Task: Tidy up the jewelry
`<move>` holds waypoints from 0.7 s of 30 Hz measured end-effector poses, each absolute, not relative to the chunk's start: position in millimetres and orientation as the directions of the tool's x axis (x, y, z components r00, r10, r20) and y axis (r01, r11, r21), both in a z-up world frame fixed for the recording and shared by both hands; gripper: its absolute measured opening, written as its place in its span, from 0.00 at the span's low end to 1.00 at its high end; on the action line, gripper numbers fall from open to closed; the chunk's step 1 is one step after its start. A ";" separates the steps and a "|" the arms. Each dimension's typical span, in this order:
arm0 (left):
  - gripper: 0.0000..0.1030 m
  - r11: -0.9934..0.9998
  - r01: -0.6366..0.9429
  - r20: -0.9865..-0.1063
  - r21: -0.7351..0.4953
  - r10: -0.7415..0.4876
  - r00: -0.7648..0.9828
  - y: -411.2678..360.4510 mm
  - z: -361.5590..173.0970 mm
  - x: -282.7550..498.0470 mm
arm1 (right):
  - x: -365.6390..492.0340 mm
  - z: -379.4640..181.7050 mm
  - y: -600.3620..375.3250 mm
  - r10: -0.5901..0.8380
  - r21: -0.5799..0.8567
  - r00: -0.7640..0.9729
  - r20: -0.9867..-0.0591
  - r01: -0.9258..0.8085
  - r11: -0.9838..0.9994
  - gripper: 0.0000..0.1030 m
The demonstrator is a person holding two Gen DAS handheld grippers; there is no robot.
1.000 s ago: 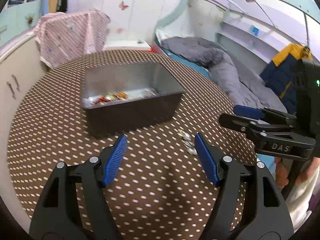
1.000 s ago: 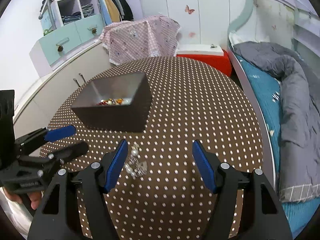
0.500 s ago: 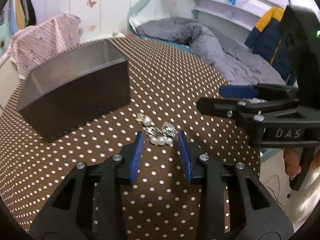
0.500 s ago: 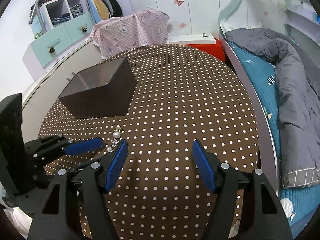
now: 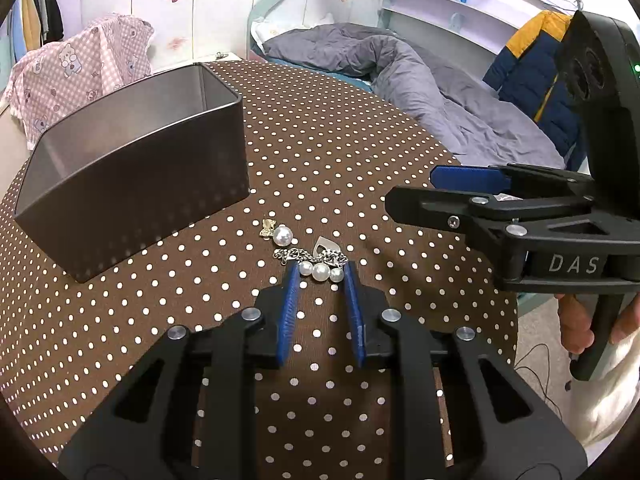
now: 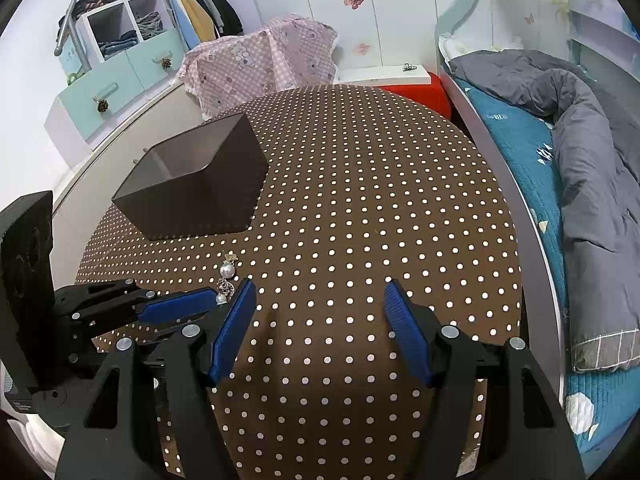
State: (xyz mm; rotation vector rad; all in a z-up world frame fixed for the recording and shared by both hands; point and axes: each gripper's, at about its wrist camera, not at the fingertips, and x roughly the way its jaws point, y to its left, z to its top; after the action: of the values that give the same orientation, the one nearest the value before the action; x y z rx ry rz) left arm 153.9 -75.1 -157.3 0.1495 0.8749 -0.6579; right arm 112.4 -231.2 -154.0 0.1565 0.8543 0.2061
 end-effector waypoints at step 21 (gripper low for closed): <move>0.17 0.878 0.462 -0.703 -0.128 -0.409 0.583 -12.7 -142.7 159.3 | 139.0 -158.3 -154.1 0.279 0.113 0.594 -0.754 -0.300 0.947 0.42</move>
State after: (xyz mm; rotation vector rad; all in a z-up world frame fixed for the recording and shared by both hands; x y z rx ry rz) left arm 159.3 -12.7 -142.7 0.0714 0.8013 -0.5084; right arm 139.0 -154.1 -158.3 -0.0267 0.8716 0.3362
